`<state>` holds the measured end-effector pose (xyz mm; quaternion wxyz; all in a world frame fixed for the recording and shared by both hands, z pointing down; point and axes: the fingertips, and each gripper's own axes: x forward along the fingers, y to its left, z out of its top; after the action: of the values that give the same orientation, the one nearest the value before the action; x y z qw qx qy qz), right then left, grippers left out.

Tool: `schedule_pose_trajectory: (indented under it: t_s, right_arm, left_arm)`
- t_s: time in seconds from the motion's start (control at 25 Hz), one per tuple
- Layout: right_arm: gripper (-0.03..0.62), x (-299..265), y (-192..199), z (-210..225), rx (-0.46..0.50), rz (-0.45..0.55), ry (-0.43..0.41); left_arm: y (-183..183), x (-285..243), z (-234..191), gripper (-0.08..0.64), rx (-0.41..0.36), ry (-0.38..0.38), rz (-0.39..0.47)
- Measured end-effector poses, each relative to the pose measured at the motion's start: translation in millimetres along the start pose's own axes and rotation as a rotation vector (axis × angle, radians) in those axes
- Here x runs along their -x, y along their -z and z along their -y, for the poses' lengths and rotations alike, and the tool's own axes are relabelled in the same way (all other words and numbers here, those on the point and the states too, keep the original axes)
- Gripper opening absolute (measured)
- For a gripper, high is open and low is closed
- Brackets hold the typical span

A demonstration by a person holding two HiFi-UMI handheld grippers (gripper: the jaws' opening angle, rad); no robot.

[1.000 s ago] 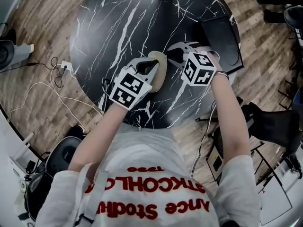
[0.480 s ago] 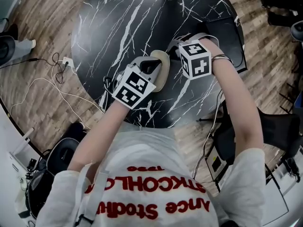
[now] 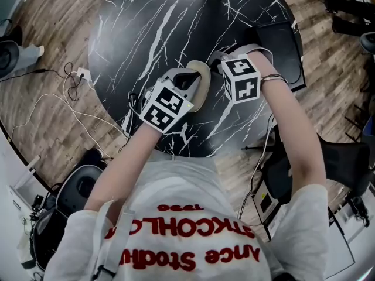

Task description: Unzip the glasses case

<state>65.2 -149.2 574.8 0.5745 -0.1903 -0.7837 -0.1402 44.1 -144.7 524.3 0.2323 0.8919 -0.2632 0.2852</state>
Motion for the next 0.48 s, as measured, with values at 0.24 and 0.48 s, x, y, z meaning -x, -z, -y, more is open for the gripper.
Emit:
schedule_pose_trajectory:
  t_s: [0.24, 0.48]
  right_arm:
    - [0.023, -1.5, -6.2, -15.3, 0.006, 0.007, -0.002]
    - [0.020, -3.2, -8.2, -18.4, -0.121, 0.049, 0.075]
  left_arm:
    - [0.5, 3.0, -6.0, 0.008, 0.010, -0.029, 0.021]
    - [0.5, 2.2, -7.3, 0.006, 0.011, -0.012, 0.018]
